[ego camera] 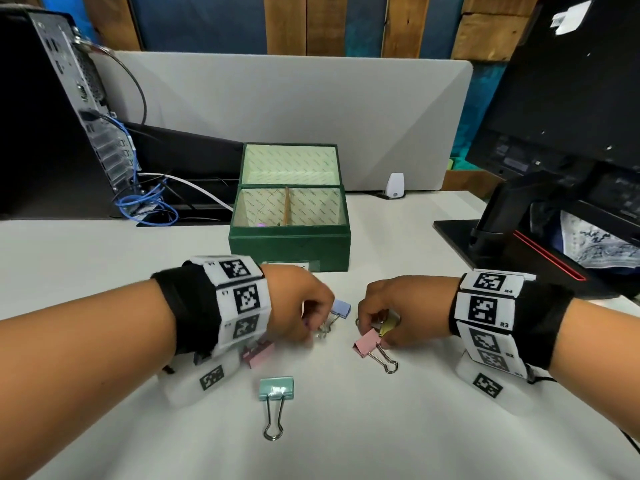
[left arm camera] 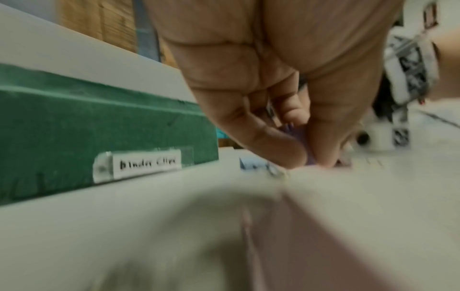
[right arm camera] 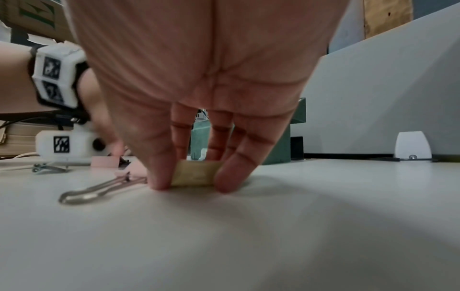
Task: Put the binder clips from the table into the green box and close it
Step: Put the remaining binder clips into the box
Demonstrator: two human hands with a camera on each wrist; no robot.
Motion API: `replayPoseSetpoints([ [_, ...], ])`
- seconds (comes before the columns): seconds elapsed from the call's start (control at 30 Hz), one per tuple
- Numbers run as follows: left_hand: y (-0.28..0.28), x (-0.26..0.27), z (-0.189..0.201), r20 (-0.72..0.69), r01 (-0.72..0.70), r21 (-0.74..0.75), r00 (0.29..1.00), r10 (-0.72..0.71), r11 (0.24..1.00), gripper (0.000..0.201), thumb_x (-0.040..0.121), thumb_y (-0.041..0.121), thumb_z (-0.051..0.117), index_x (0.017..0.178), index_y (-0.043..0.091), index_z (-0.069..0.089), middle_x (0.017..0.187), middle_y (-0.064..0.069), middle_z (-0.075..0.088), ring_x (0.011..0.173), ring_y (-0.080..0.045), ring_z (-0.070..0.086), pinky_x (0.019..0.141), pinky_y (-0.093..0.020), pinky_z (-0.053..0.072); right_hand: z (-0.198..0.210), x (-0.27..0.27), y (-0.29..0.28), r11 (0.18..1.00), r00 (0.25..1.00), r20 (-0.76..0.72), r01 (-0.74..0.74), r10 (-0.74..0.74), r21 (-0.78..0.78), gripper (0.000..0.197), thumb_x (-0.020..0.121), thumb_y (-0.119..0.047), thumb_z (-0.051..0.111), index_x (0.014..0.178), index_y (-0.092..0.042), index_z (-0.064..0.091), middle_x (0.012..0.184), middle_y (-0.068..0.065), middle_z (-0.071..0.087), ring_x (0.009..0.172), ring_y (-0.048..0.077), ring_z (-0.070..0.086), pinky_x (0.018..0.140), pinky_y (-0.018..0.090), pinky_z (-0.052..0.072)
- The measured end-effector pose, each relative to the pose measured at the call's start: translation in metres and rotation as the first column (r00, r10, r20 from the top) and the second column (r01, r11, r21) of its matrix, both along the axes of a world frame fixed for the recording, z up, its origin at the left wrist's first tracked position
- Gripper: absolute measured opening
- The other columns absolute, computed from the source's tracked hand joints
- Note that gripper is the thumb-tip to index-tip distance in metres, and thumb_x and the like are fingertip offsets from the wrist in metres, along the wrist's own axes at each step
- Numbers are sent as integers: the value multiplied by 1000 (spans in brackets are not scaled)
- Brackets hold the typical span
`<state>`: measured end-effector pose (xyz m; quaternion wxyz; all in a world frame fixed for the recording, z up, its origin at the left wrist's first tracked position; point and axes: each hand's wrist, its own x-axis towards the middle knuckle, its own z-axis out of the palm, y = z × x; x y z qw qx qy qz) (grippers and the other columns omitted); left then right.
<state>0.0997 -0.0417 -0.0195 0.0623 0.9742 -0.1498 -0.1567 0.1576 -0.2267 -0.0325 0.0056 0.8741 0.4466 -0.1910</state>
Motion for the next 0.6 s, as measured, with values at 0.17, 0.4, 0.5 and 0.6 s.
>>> replayPoseSetpoints([
  [0.17, 13, 37, 43, 323, -142, -259, 919, 224, 955, 18, 76, 21, 72, 72, 25, 54, 70, 12, 57, 65, -3, 55, 69, -20, 49, -2, 1, 0, 999, 999, 8, 39, -40, 11, 22, 81, -26, 64, 102, -31, 62, 106, -5, 55, 98, 16, 56, 89, 31, 48],
  [0.4, 10, 96, 52, 452, -235, -253, 829, 330, 938, 14, 79, 19, 70, 83, 16, 57, 70, 9, 53, 64, -12, 48, 57, -18, 38, -2, 0, 0, 997, 997, 13, 70, -70, 11, 23, 81, -26, 64, 104, -31, 62, 109, -4, 56, 99, 17, 56, 90, 33, 48],
  [0.5, 14, 104, 46, 412, -333, -246, 814, 409, 910, 23, 80, 32, 69, 95, 16, 60, 89, 1, 59, 74, -16, 53, 59, -22, 40, -2, 1, 0, 998, 998, 20, 59, -59, 11, 23, 82, -26, 63, 105, -30, 62, 110, -3, 56, 99, 17, 55, 90, 33, 48],
  [0.6, 11, 93, 40, 472, -308, -243, 791, 389, 920, 31, 80, 42, 66, 103, 22, 61, 105, 0, 53, 94, -20, 55, 74, -25, 39, -3, 3, 0, 999, 998, 38, 54, -54, 11, 24, 82, -26, 63, 106, -29, 63, 109, -2, 57, 98, 17, 56, 88, 32, 49],
])
